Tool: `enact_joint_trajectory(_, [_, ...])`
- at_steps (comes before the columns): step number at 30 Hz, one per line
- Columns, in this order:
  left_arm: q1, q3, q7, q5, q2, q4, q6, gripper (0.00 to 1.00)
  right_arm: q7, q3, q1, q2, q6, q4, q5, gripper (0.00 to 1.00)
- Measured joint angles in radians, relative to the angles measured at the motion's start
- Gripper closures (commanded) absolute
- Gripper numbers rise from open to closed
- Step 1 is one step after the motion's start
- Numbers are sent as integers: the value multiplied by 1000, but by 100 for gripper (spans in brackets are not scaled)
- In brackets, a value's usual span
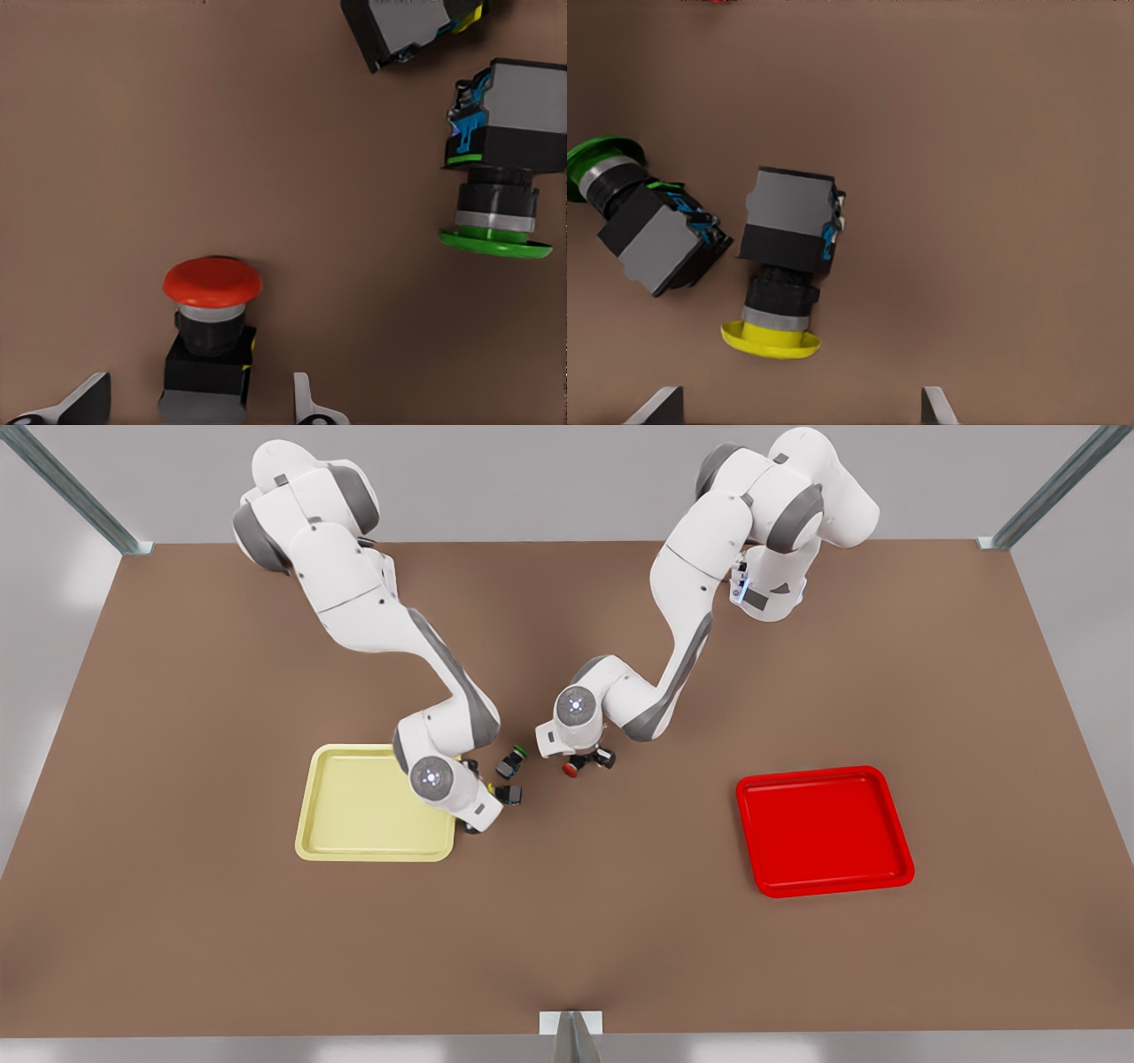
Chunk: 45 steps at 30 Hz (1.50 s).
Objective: Place the switches on the corresponding trays according to their colors
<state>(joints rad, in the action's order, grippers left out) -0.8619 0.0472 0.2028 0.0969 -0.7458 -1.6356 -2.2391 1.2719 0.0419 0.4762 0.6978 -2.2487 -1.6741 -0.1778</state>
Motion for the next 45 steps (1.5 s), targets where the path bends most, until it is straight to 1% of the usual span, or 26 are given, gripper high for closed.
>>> enact_joint_trajectory(6, [-6,-1,-4,1,-1,-9,-6,0,11,3,25,-1,-74,-22,-21,0])
enact_joint_trajectory(8, [-9,-1,-5,1,-1,-14,-7,3,14,3,36,-6,-86,-53,-22,0])
enact_joint_trajectory(9, [-11,-1,-6,1,-1,-16,-7,7,15,3,38,-7,-90,-66,-22,0])
enact_joint_trajectory(11, [-13,-1,-6,1,-1,-17,-7,28,18,3,42,-8,-98,-77,-23,0])
enact_joint_trajectory(13, [-13,-1,-6,0,0,-17,-7,40,20,3,44,-9,-112,-104,-23,0])
enact_joint_trajectory(14, [-12,-1,-5,0,0,-17,-7,50,21,3,44,-9,-119,-113,-23,0])
enact_joint_trajectory(15, [-12,-1,-4,-1,0,-17,-6,57,22,3,44,-9,-126,-117,-23,0])
enact_joint_trajectory(18, [-12,-2,3,-6,3,-17,-4,58,25,4,44,-9,-139,-120,-23,0])
enact_joint_trajectory(20, [-9,-1,7,-8,8,-17,0,62,26,4,45,-10,-145,-114,-23,0])
enact_joint_trajectory(21, [-8,-1,10,-10,10,-17,2,62,27,4,47,-10,-147,-111,-23,0])
enact_joint_trajectory(24, [31,2,12,-12,76,-33,35,62,28,4,50,-10,-153,-99,-23,1])
enact_joint_trajectory(25, [73,5,9,-13,124,-48,59,62,28,4,53,-9,-157,-97,-23,5])
enact_joint_trajectory(27, [205,16,-2,-13,226,-80,116,62,29,4,58,-8,-164,-96,-23,9])
enact_joint_trajectory(28, [253,62,-10,-14,275,-106,145,62,29,4,60,-8,-168,-95,-23,10])
enact_joint_trajectory(30, [291,236,-30,-13,339,-158,195,62,30,4,62,-8,-175,-95,-23,24])
enact_joint_trajectory(31, [333,304,-44,-13,350,-171,214,62,31,4,63,-8,-178,-95,-23,26])
enact_joint_trajectory(32, [388,339,-58,-13,349,-176,223,62,31,4,63,-8,-181,-95,-22,28])
enact_joint_trajectory(33, [427,357,-71,-10,338,-179,228,62,31,4,63,-8,-183,-95,-22,28])
enact_joint_trajectory(35, [467,368,-95,-1,304,-176,222,62,32,4,63,-8,-186,-94,-21,34])
enact_joint_trajectory(36, [473,370,-106,8,285,-171,213,62,32,4,63,-8,-187,-94,-21,43])
enact_joint_trajectory(37, [475,370,-117,17,263,-166,201,61,33,3,63,-8,-188,-94,-20,44])
enact_joint_trajectory(38, [479,370,-130,30,245,-164,189,46,33,3,62,-8,-189,-94,-20,46])
enact_joint_trajectory(39, [485,370,-144,45,233,-162,177,0,34,4,62,-8,-190,-94,-19,47])
enact_joint_trajectory(43, [490,361,-195,83,223,-161,143,0,36,3,61,-9,-191,-94,-18,47])
enact_joint_trajectory(44, [485,360,-206,89,225,-134,149,0,36,3,59,-9,-190,-94,-18,47])
enact_joint_trajectory(45, [466,373,-217,89,235,-33,196,0,37,3,58,-9,-188,-94,-18,47])
